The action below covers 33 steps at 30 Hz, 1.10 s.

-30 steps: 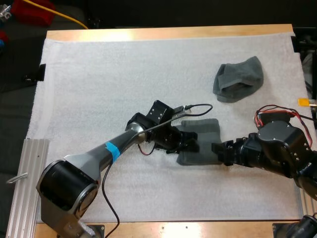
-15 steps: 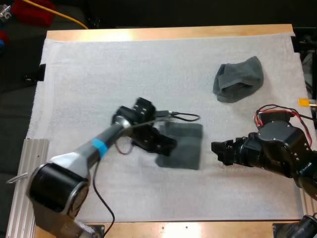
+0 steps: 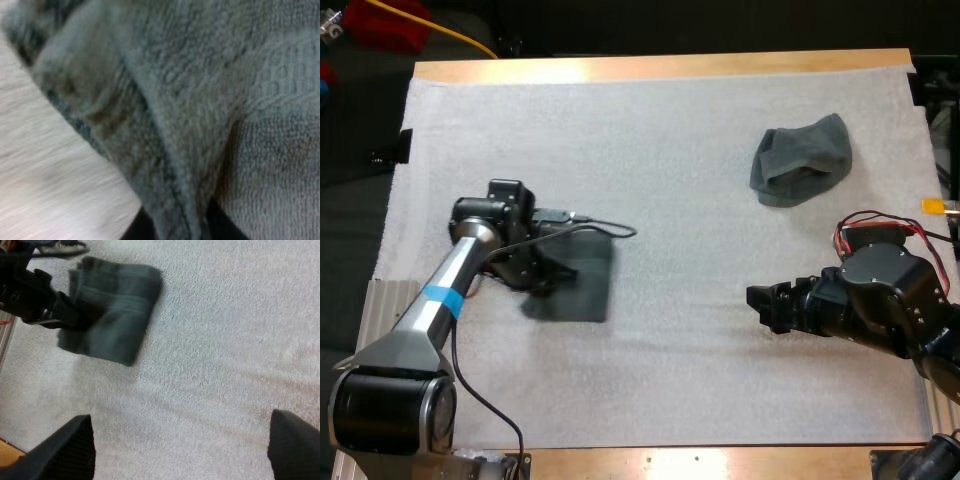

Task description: Pick towel from pile, fold and stack

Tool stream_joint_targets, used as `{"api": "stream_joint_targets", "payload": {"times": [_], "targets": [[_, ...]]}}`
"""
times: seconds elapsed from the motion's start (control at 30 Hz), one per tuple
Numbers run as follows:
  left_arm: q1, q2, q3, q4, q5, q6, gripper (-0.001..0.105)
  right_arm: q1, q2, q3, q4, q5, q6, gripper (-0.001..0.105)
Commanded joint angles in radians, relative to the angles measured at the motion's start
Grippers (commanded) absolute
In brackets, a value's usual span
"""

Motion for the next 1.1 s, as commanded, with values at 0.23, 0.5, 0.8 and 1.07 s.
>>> {"api": "stream_joint_targets", "payload": {"times": [0.23, 0.5, 0.8, 1.07], "targets": [[0.112, -0.018, -0.004, 0.026, -0.234, 0.043, 0.0, 0.0, -0.008, -0.008, -0.007, -0.031, -0.007, 0.07], [0.193, -0.018, -0.005, 0.022, -0.302, 0.042, 0.0, 0.0, -0.008, -0.008, -0.007, -0.031, -0.007, 0.07], [0.211, -0.018, -0.012, 0.015, -0.385, 0.024, 0.052, 0.0, -0.008, -0.008, -0.007, -0.031, -0.007, 0.07], [0.211, -0.062, -0.084, 0.055, -0.412, 0.017, 0.069, 0.0, -0.008, -0.008, -0.007, -0.031, -0.007, 0.07]]}}
